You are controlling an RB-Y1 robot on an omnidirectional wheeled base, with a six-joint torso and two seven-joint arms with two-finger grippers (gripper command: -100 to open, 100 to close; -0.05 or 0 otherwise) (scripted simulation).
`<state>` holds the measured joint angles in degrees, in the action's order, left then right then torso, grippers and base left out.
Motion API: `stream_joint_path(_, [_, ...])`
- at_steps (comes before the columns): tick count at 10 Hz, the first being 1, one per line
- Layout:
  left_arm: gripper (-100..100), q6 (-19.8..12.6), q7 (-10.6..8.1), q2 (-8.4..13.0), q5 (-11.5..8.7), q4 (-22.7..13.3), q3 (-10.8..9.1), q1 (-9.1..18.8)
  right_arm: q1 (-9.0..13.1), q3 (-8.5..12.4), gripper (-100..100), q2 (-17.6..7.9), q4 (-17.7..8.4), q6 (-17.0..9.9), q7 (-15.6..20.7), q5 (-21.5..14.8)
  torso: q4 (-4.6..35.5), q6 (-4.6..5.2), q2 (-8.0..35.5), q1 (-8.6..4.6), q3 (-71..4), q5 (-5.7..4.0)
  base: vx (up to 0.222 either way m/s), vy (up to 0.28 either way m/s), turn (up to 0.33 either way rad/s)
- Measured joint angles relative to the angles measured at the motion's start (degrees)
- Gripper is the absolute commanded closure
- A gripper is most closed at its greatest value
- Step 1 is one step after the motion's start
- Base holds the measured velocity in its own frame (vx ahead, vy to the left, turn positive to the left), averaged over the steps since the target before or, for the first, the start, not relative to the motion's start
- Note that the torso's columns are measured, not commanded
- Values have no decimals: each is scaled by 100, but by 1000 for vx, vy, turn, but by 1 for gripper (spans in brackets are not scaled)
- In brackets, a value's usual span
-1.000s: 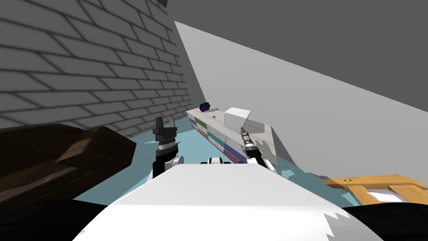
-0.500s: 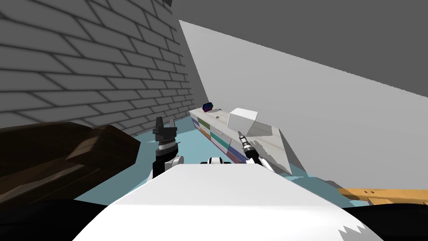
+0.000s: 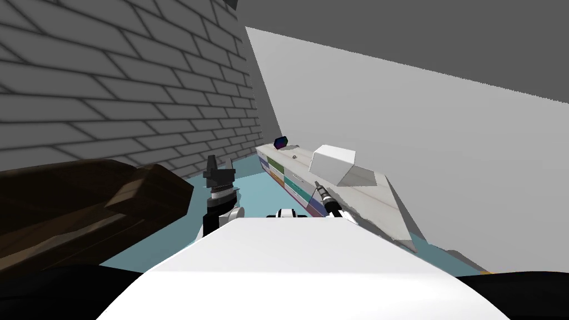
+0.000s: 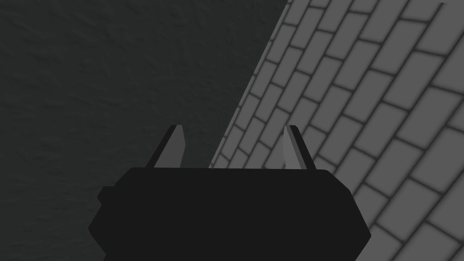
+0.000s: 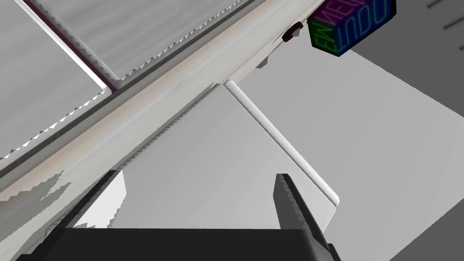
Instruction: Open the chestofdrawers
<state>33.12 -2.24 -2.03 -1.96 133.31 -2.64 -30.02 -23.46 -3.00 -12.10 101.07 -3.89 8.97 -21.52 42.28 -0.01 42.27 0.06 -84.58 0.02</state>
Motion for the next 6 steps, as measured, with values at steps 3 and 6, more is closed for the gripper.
stream_joint_path(3, [0,0,0,0,0,0,0,1,75,-55,-100,-61,-293,-413,5,-344,-2,-7,0,-11,6,-10,41,65,50])
stream_joint_path(6, [0,0,0,0,0,0,-1,0,80,-115,-100,-44,-554,-750,24,-696,-10,-3,-27,-5,-15,-7,52,72,64])
